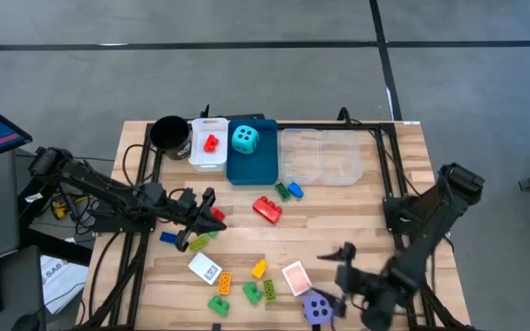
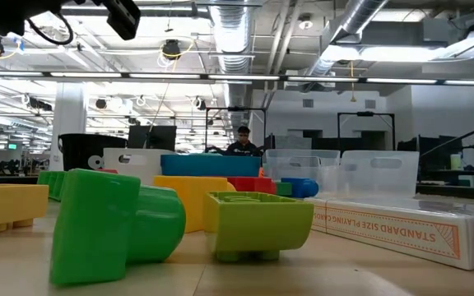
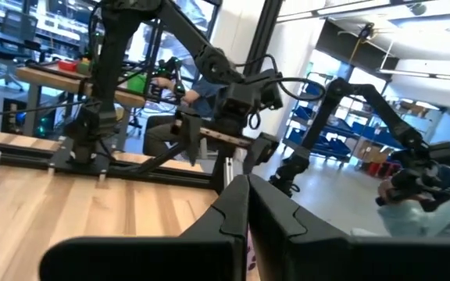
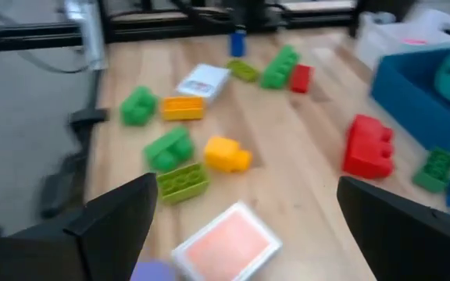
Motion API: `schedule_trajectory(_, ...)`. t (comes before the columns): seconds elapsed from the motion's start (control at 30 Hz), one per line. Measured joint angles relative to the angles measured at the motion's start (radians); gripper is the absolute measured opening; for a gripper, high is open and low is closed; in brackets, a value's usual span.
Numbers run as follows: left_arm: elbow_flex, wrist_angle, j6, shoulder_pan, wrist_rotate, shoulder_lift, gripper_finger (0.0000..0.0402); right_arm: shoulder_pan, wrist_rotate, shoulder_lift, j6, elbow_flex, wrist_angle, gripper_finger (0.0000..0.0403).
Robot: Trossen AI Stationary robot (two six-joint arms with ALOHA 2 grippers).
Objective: Pick & Place Toys
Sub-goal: Put the violet dice into the blue bin
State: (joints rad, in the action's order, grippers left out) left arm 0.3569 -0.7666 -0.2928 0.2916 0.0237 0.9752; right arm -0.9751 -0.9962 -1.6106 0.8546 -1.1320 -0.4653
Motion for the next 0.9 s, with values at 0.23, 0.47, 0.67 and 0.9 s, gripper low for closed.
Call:
schedule_trajectory(0.23, 0.000, -0.017, -0.004, 0.000, 0.000, 0.000, 0.0000, -0.138, -0.020, -0.012, -0.043, -0.002, 0.011, 0.0388)
schedule_trajectory(0.47, 0.000, -0.084, -0.044, 0.000, -0.001, 0.000, 0.0000, -0.259, -0.067, -0.048, -0.026, -0.001, 0.035, 0.0388)
schedule_trajectory(0.67, 0.000, -0.128, -0.053, 0.000, -0.001, 0.000, 0.0000, -0.328, -0.129, -0.154, 0.122, -0.001, 0.035, 0.0388)
schedule_trajectory(0.9, 0.000, -0.149, -0.064, 0.008, -0.037, 0.000, 0.0000, -0.340, -0.135, -0.264, 0.271, -0.001, 0.034, 0.0388)
